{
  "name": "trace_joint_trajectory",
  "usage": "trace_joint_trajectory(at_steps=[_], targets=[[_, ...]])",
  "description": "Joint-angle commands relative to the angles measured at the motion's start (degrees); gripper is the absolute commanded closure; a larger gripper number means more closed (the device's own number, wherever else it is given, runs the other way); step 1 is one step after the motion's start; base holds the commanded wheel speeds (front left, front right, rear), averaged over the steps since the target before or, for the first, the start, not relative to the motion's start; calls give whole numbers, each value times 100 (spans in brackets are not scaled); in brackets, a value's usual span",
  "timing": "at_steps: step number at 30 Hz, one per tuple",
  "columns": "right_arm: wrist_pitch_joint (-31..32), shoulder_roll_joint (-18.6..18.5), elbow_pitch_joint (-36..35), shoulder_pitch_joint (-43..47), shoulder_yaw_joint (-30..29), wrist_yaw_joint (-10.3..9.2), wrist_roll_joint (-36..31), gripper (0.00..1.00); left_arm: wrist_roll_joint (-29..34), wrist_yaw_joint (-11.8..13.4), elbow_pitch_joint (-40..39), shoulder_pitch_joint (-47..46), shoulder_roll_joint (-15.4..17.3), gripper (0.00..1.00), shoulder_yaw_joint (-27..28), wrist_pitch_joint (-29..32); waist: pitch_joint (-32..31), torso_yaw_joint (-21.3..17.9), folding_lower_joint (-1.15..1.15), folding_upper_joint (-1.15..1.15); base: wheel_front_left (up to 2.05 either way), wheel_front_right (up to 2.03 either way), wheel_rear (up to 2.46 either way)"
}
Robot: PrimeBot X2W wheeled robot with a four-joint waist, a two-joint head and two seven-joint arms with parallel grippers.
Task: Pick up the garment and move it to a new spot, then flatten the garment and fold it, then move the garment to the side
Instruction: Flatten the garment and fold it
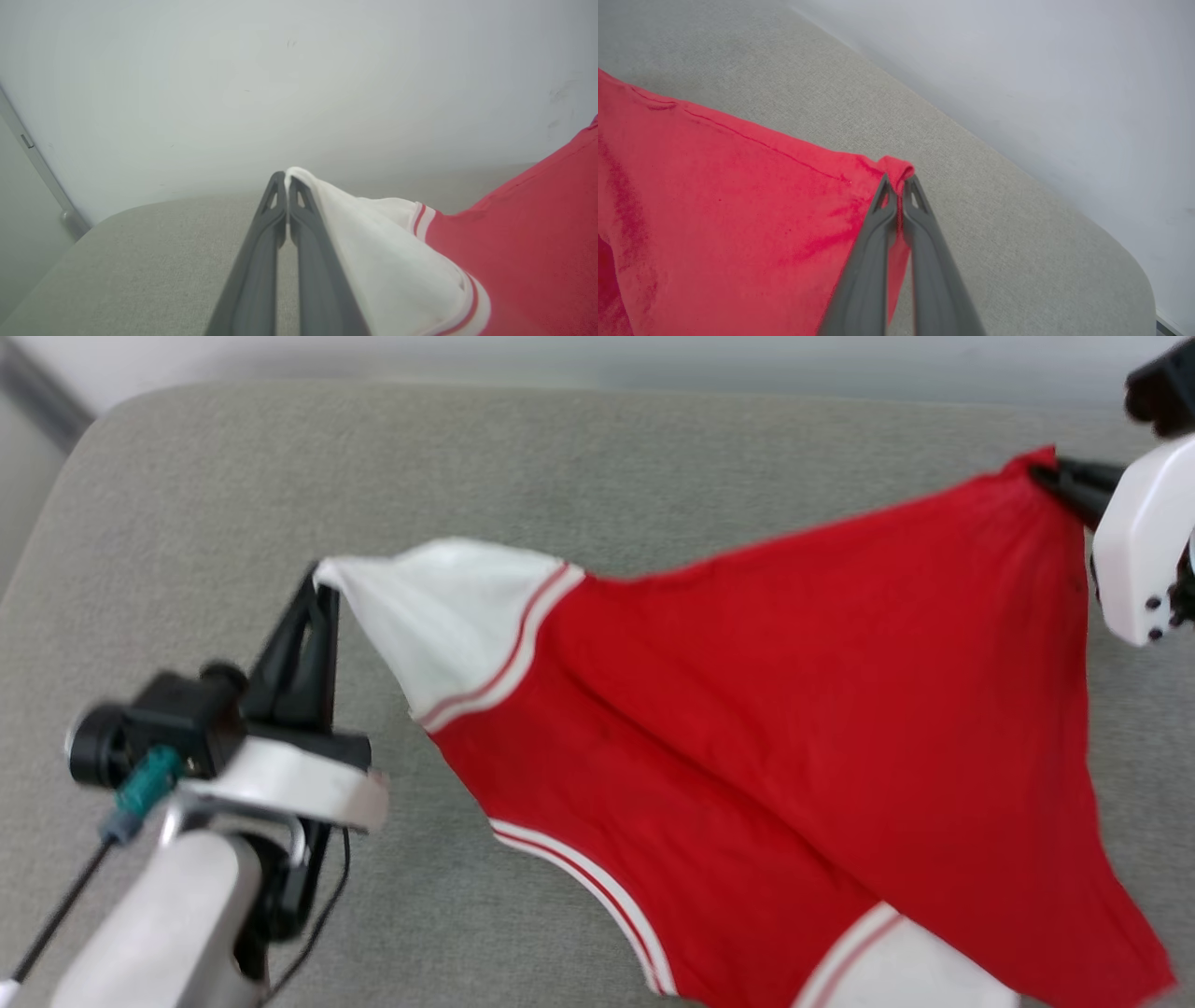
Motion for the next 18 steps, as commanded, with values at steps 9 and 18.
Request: trace_joint_trajectory(at_steps=[9, 18], targets=[[-954, 261, 238, -586, -847, -3, -435, 100, 227, -401, 120, -2068, 241, 100, 122, 494, -67, -472, -1, 0, 0, 0, 0], [-1228, 747, 494, -1498, -1739, -3, -1133, 100, 324, -997, 803, -4161, 72, 100, -61, 994, 454, -639, -1, 0, 0, 0, 0]])
